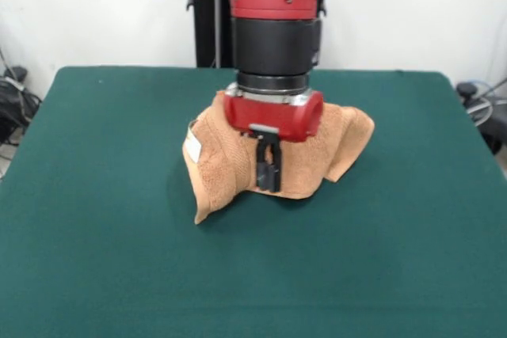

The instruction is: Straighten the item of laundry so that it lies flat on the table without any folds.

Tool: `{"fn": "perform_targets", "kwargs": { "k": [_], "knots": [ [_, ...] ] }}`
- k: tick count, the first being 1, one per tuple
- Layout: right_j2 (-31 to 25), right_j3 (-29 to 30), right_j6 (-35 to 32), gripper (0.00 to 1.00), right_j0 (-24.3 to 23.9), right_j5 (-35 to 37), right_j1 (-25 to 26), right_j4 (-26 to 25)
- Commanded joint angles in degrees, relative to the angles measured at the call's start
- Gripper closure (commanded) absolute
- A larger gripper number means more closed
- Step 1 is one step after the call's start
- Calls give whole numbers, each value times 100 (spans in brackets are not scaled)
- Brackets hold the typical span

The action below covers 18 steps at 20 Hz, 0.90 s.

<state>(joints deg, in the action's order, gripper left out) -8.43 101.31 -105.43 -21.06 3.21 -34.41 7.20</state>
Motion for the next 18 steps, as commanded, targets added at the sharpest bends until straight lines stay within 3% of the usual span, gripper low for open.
{"fn": "perform_targets", "kwargs": {
  "k": [1, 10, 14, 18],
  "knots": [
    [-340, 606, -903, 100, 43, 6, -173, -172],
    [-1217, 972, -723, 100, -765, -315, 6, -564],
    [-1144, 896, -506, 100, -857, 70, -87, -644],
    [-1055, 964, -653, 100, -754, -142, -89, -743]
  ]
}}
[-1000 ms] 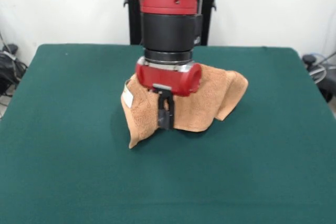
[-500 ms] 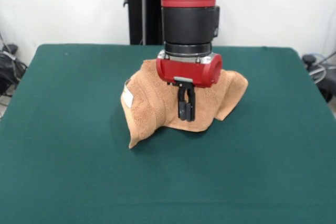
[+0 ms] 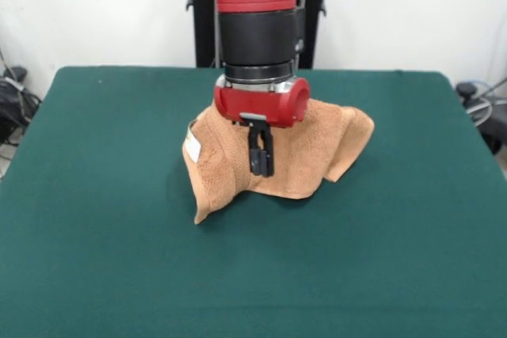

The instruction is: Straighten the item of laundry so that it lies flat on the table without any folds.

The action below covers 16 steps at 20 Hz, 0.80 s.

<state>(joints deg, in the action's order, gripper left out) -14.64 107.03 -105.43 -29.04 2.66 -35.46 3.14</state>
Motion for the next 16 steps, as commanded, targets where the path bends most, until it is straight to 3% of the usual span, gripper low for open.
{"fn": "perform_targets", "kwargs": {
  "k": [1, 11, 16],
  "knots": [
    [-400, 387, -688, 100, 91, -98, 7, -331],
    [-75, 130, -716, 100, 429, 58, 43, -263],
    [-421, 85, -607, 100, 116, -158, 251, -424]
  ]
}}
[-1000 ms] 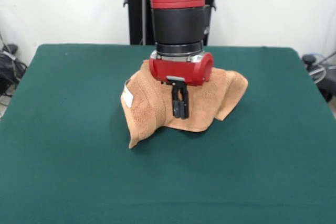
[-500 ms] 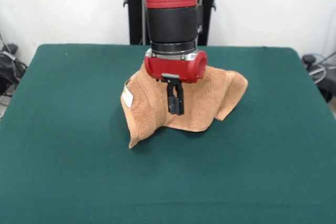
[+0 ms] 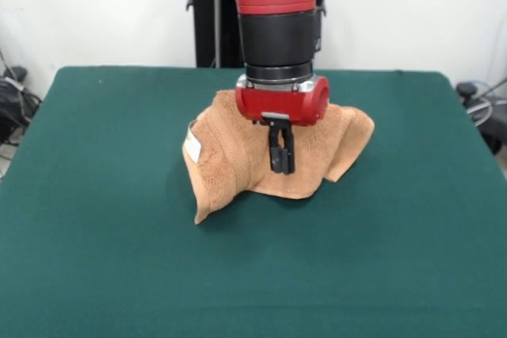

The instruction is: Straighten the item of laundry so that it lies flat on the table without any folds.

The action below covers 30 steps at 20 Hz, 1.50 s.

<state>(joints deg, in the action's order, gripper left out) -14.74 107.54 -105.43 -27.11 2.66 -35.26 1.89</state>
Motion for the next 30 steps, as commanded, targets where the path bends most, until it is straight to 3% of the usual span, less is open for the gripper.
{"fn": "perform_targets", "kwargs": {
  "k": [1, 12, 30],
  "knots": [
    [-460, 46, -593, 100, -131, -184, 254, -332],
    [-589, 47, -514, 100, -497, -234, 440, -646],
    [-550, -264, -365, 100, -473, 165, 436, -757]
  ]
}}
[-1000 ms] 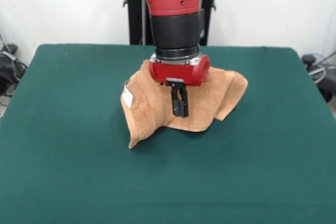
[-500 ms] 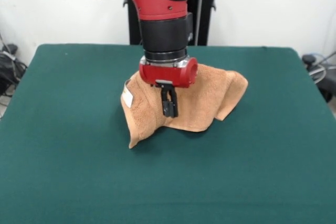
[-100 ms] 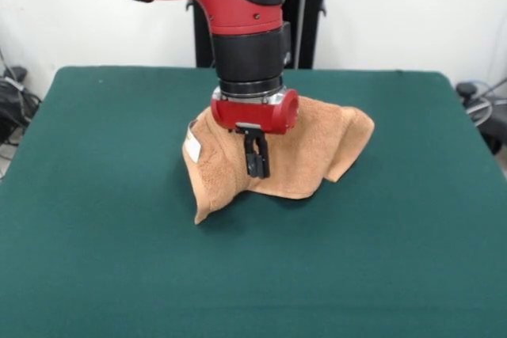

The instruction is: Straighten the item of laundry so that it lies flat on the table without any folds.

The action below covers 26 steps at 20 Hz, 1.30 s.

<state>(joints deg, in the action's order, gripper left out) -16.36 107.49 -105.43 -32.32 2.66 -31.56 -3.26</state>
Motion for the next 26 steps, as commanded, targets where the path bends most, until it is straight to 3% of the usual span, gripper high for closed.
{"fn": "perform_targets", "kwargs": {
  "k": [1, 6, 9, 17, 26],
  "knots": [
    [-379, -274, -352, 100, 53, 193, 61, -239],
    [-850, -327, -178, 100, -318, 162, 258, -376],
    [-690, -367, -239, 100, -205, 243, 227, -345],
    [-927, -119, 26, 100, -859, 391, 282, -769],
    [-1002, -171, 33, 100, -1045, 560, 251, -1019]
  ]
}}
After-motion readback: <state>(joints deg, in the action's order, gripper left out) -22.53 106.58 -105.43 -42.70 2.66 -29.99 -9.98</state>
